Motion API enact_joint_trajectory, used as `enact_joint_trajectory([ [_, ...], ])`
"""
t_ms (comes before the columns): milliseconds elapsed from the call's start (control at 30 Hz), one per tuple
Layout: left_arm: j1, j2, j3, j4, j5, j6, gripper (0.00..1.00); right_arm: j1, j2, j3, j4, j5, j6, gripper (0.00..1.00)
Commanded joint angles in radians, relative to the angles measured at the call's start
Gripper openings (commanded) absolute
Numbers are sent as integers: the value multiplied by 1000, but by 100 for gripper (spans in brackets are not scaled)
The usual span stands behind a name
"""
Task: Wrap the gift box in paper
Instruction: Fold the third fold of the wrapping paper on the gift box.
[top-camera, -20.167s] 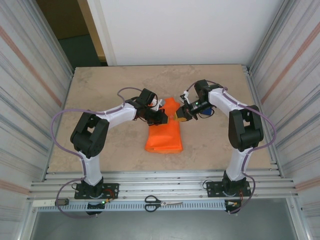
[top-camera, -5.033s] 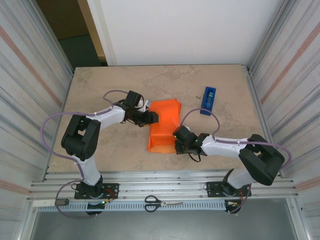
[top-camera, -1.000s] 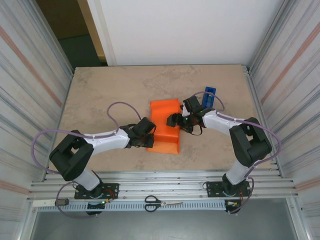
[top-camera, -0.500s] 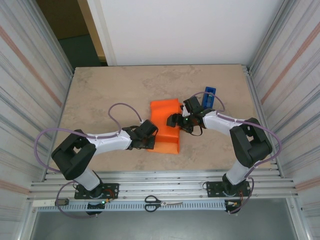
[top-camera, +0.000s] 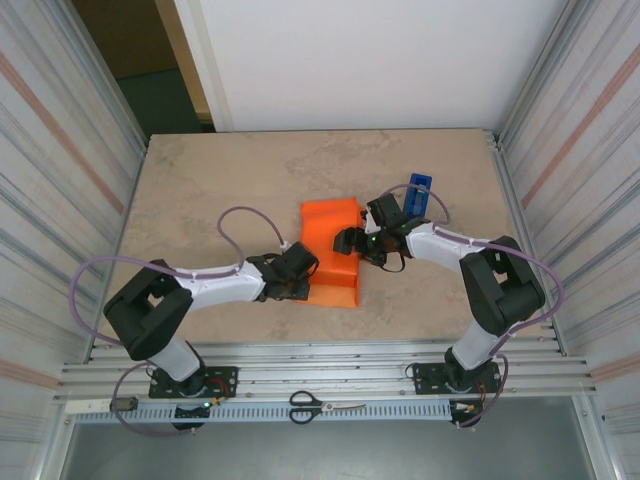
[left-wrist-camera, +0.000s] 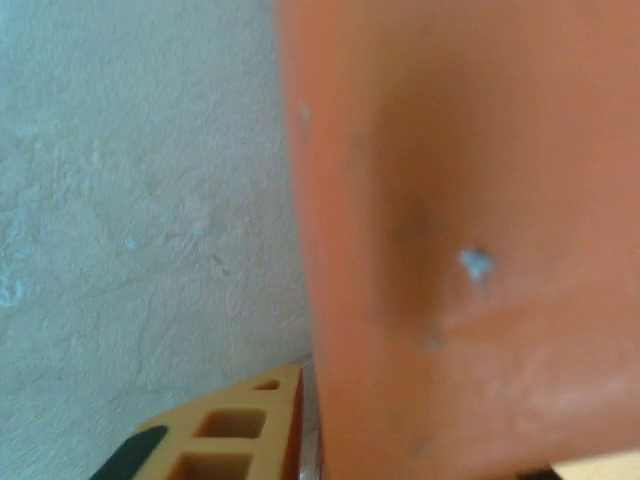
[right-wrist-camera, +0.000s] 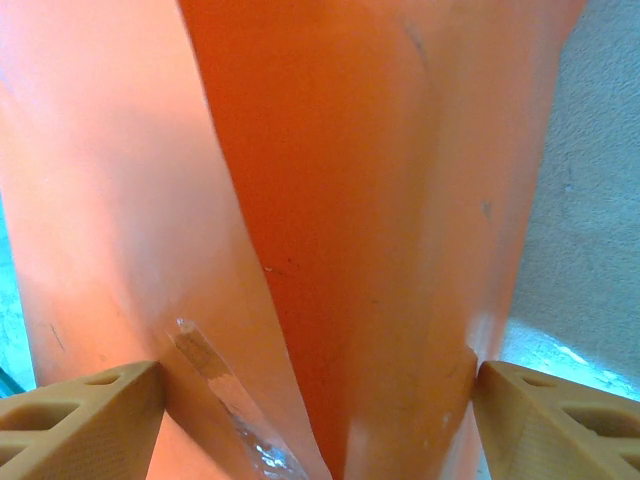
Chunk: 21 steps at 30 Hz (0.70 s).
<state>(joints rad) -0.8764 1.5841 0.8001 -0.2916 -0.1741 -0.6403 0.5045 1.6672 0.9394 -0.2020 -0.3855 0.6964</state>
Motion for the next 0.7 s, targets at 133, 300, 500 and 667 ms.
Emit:
enact_joint_trajectory([
  [133,-22,-3,-5,-49,-22,-25,8,11,41,-50,-150,116,-28,79],
  [300,-24,-9,-14,-53,-28,-22,0,11,45,-45,-155,116,-26,79],
  [500,-27,-31,-23,-76,-18,-8,22,12,49,-42,-154,116,-23,79],
  [667,-30,-33,-45,-68,2,4,3,11,52,-42,-151,116,-23,79],
])
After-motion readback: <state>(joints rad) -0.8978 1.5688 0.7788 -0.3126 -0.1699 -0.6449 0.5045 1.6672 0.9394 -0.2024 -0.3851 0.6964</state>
